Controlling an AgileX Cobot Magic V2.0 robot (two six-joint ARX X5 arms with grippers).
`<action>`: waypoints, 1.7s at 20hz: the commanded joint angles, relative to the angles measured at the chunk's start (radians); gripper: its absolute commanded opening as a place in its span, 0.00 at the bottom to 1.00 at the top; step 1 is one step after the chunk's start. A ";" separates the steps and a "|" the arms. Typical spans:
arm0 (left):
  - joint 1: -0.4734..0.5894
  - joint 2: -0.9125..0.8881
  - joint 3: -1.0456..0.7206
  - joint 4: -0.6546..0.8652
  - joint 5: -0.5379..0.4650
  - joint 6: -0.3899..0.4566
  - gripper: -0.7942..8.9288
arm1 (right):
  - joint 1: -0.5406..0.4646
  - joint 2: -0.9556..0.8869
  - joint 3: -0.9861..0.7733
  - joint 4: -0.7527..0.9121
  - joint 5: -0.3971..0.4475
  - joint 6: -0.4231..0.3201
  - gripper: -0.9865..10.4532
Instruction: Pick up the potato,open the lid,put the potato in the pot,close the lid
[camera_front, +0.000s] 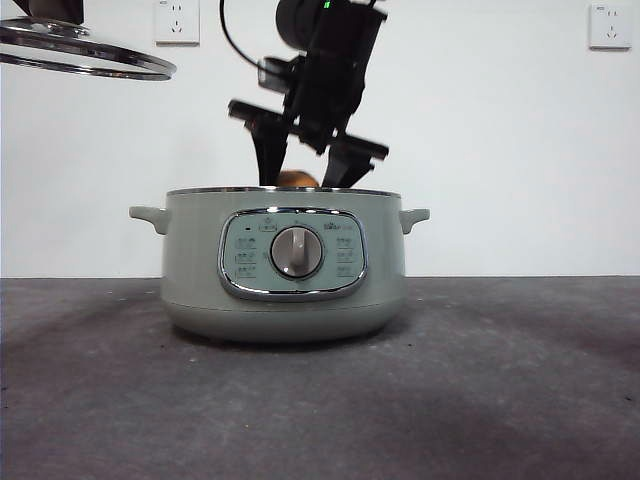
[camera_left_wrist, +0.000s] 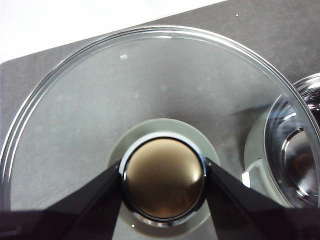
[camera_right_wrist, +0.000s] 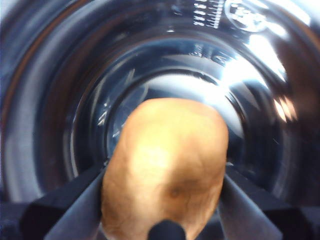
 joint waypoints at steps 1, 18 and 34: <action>-0.002 -0.012 0.010 0.042 0.010 0.012 0.07 | 0.005 0.042 0.006 0.021 -0.002 -0.010 0.08; -0.017 -0.011 0.010 0.056 0.143 -0.009 0.07 | 0.054 -0.117 0.010 -0.084 0.103 0.000 0.64; -0.366 0.129 0.002 0.064 0.178 -0.053 0.07 | 0.219 -0.958 -0.291 -0.282 0.208 -0.014 0.08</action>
